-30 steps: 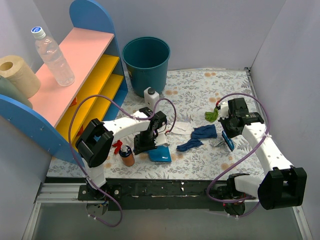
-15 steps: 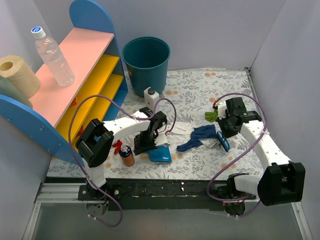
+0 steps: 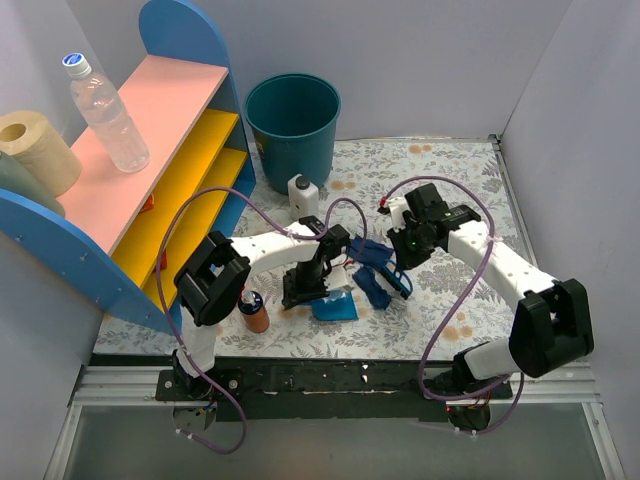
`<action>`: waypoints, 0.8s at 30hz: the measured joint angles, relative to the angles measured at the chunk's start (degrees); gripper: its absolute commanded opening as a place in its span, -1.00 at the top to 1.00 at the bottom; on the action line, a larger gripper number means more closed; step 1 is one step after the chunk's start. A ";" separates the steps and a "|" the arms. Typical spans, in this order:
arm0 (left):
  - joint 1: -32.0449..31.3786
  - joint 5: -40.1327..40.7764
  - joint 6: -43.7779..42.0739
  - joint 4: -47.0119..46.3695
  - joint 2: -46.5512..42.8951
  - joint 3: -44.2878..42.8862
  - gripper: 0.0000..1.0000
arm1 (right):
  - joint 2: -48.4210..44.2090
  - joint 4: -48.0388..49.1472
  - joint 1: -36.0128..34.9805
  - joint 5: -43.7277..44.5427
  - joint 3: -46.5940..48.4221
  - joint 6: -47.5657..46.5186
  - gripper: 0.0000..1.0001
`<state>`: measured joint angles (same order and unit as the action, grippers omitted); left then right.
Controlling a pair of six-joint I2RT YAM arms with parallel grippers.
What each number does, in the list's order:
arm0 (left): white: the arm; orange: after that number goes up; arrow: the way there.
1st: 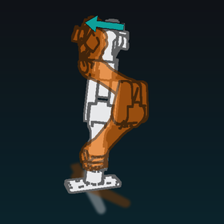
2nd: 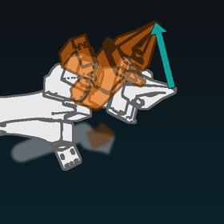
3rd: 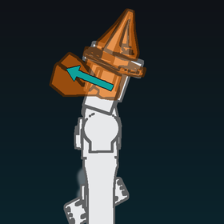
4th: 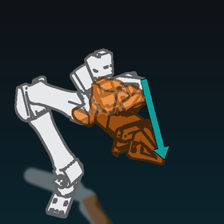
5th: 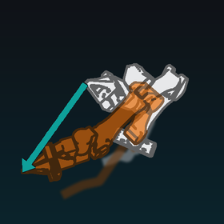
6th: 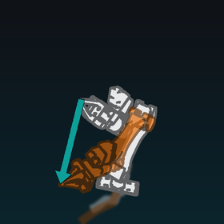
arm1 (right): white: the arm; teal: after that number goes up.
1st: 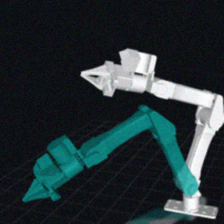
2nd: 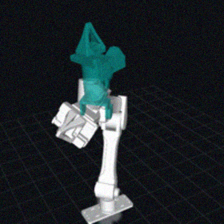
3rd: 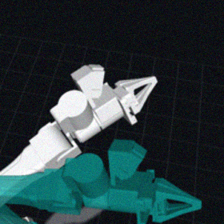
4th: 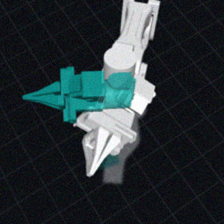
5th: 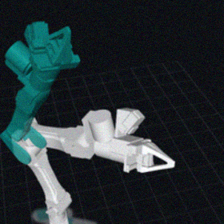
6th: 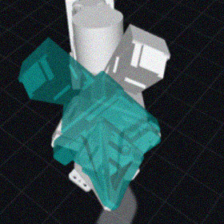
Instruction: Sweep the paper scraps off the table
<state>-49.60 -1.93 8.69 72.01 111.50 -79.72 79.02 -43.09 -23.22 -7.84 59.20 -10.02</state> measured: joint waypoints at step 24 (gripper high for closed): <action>1.03 -0.46 5.27 -4.17 0.57 -1.18 1.00 | 7.04 1.09 2.71 -10.67 15.41 6.08 0.97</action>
<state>-48.58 -2.39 13.96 67.83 112.07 -80.90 86.06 -42.00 -20.51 -18.50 74.61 -3.95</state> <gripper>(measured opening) 0.205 0.128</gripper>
